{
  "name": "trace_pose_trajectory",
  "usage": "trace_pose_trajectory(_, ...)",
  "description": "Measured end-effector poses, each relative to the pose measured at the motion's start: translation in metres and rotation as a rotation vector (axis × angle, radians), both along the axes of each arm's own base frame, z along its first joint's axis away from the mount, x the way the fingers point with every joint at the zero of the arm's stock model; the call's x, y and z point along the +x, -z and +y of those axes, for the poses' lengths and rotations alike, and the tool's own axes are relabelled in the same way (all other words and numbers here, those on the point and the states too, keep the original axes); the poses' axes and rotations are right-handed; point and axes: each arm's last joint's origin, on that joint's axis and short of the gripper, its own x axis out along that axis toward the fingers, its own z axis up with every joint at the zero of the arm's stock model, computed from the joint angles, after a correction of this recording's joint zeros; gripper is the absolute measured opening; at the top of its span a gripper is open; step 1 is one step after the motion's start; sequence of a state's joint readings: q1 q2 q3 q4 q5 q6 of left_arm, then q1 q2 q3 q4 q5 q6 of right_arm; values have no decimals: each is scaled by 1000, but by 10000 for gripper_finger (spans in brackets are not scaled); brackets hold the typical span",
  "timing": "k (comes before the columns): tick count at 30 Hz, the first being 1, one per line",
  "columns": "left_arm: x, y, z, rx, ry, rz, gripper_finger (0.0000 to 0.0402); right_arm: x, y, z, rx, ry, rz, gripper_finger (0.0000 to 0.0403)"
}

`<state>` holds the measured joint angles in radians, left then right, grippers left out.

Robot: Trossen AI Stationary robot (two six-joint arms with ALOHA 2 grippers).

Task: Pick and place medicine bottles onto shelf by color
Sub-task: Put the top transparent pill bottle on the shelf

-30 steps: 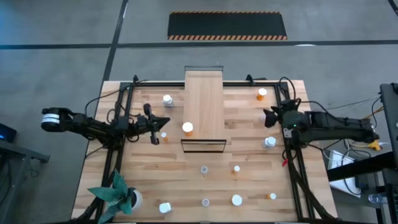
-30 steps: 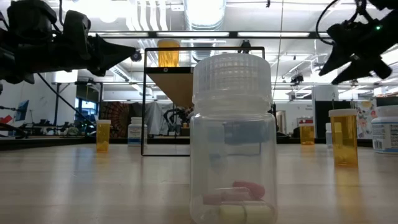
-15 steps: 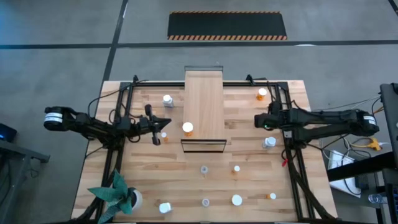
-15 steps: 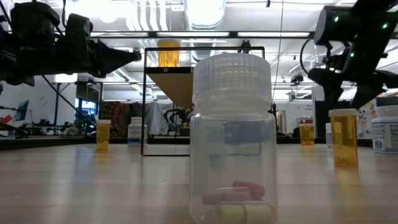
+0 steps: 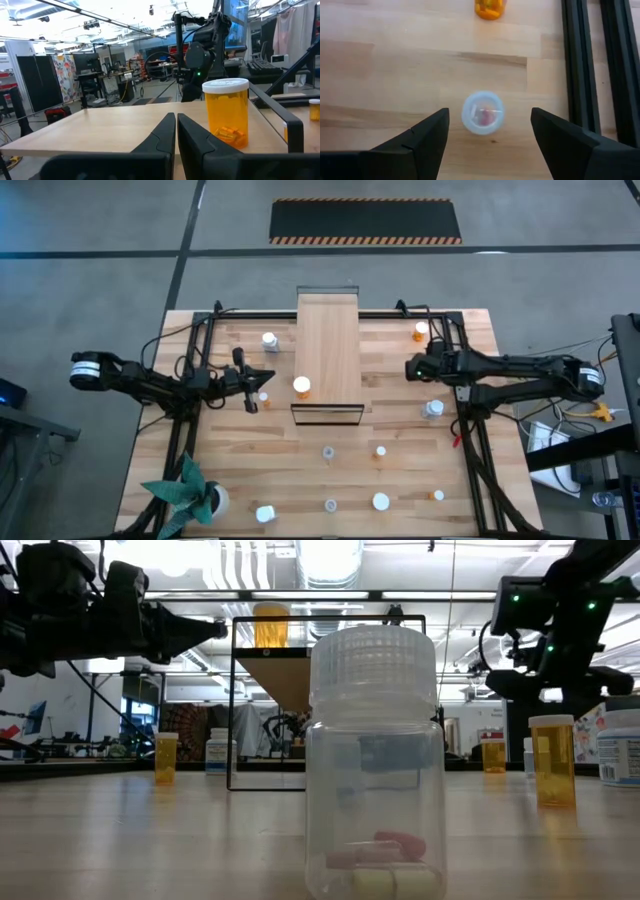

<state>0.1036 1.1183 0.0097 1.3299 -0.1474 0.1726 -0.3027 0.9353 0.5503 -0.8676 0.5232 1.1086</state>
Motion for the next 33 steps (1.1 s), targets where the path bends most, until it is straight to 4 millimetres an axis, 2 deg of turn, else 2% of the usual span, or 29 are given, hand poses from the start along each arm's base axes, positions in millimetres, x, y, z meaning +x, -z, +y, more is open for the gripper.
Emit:
trace_pose_trajectory(8,0,0,0,0,0,-1,1,6,6,-6,11,-3,22,261)
trace_pose_trajectory(17,0,0,0,0,0,-1,2,13,16,-10,35,-12,56,204)
trace_pose_trajectory(25,0,0,0,0,0,-4,2,24,26,-16,51,-54,51,171)
trace_pose_trajectory(33,0,-1,0,0,0,-4,2,27,15,-16,33,-137,40,127)
